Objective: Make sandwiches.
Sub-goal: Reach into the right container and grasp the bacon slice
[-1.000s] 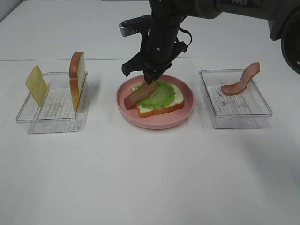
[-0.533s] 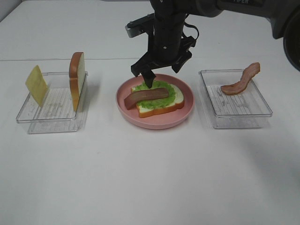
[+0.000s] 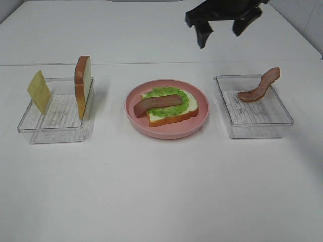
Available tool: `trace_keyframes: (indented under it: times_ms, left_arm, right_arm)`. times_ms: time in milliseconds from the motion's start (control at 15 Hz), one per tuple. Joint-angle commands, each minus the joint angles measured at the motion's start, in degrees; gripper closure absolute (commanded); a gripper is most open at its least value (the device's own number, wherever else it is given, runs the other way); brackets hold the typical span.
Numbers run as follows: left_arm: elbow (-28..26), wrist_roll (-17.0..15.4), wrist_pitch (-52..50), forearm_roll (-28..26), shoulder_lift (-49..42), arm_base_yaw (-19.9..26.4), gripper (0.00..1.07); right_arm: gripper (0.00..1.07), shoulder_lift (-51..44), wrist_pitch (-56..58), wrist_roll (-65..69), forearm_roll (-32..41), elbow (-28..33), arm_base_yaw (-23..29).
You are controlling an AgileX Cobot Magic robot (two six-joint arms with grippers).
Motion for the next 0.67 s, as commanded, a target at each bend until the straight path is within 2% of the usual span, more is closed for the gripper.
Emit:
trace_keyframes:
  times_ms: [67, 267, 333, 467, 600, 667]
  left_arm:
    - [0.1, -0.3, -0.1, 0.1, -0.7, -0.3, 0.07]
    - [0.1, -0.3, -0.1, 0.1, -0.7, -0.3, 0.07]
    - [0.1, -0.3, -0.1, 0.1, -0.7, -0.3, 0.07]
    - [0.1, -0.3, -0.1, 0.1, -0.7, -0.3, 0.07]
    - [0.1, -0.3, -0.1, 0.1, -0.7, -0.3, 0.07]
    - [0.1, -0.3, -0.1, 0.1, -0.7, -0.3, 0.07]
  right_arm:
    - [0.24, -0.6, 2.6, -0.1, 2.3, -0.2, -5.3]
    - [0.24, -0.6, 3.3, -0.8, 9.2, -0.1, -15.6]
    - [0.24, -0.5, 3.2, -0.9, 10.0, -0.1, -16.7]
    - [0.24, 1.1, 3.2, -2.1, 13.8, -0.1, -22.1]
    - [0.24, 2.1, 2.7, -3.0, 16.3, -0.1, -24.2]
    - [0.24, 3.2, 1.7, -5.1, 19.9, -0.1, -25.3]
